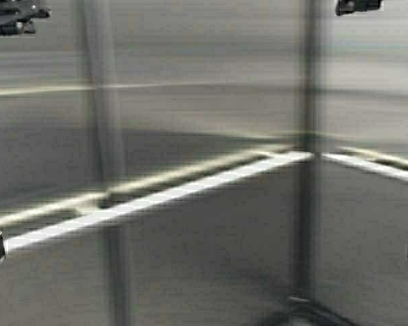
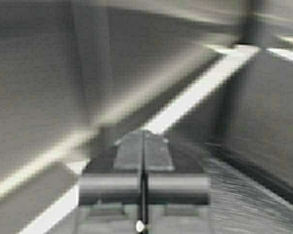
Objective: Navigate to elevator, push the call button, then enter the elevator
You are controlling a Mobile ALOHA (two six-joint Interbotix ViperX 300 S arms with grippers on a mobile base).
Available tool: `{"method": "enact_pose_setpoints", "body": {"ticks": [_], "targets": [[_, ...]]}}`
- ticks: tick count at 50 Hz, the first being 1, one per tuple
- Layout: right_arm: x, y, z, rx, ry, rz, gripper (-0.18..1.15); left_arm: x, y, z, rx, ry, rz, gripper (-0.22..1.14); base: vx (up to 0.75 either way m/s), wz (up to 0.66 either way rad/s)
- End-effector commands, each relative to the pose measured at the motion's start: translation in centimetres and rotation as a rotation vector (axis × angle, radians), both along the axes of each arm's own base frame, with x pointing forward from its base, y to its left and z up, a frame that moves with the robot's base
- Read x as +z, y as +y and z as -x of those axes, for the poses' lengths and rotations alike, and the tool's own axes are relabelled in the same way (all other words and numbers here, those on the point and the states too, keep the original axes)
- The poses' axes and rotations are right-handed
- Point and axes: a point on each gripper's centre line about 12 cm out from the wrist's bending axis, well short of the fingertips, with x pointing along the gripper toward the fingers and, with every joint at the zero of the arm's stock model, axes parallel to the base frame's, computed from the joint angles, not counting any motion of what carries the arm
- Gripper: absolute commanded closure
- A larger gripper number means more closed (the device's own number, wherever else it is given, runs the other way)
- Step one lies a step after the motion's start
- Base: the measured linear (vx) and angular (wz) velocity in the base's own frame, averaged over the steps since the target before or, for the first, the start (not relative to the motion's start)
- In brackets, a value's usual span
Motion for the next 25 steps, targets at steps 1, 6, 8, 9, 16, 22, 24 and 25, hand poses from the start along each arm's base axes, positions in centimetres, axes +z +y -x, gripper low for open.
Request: {"method": "enact_pose_setpoints", "body": {"ticks": [1,6,8,9,16,22,24,25], "targets": [[0.93,0.98,0.0,0.035,-0.042,-0.016,0.92,0.51,-0.04,-0.25,-0.001,-0.019,0.0,0.89,0.04,0.68],[1.31,1.37,-0.06,0.049,-0.06,-0.024,0.92,0.86,-0.1,-0.4,-0.003,-0.028,0.001,0.89,0.04,0.67],[1.4,1.39,-0.09,0.05,-0.064,-0.025,0.92,0.9,-0.07,-0.45,-0.001,-0.029,0.001,0.89,0.03,0.67],[1.4,1.39,-0.09,0.05,-0.064,-0.025,0.92,0.94,-0.1,-0.47,-0.003,-0.029,0.001,0.89,0.03,0.68],[1.65,1.42,-0.19,0.051,-0.072,-0.025,0.92,1.27,-0.12,-0.59,-0.001,-0.043,0.012,0.89,0.04,0.67],[1.78,1.44,-0.24,0.053,-0.077,-0.023,0.92,1.27,-0.12,-0.59,-0.001,-0.043,0.015,0.89,0.03,0.58],[1.78,1.44,-0.24,0.053,-0.077,-0.023,0.92,1.2,-0.09,-0.63,0.001,-0.04,0.015,0.89,0.03,0.53],[1.78,1.44,-0.24,0.052,-0.076,-0.025,0.92,1.17,-0.13,-0.64,-0.001,-0.038,0.014,0.89,0.03,0.53]]}}
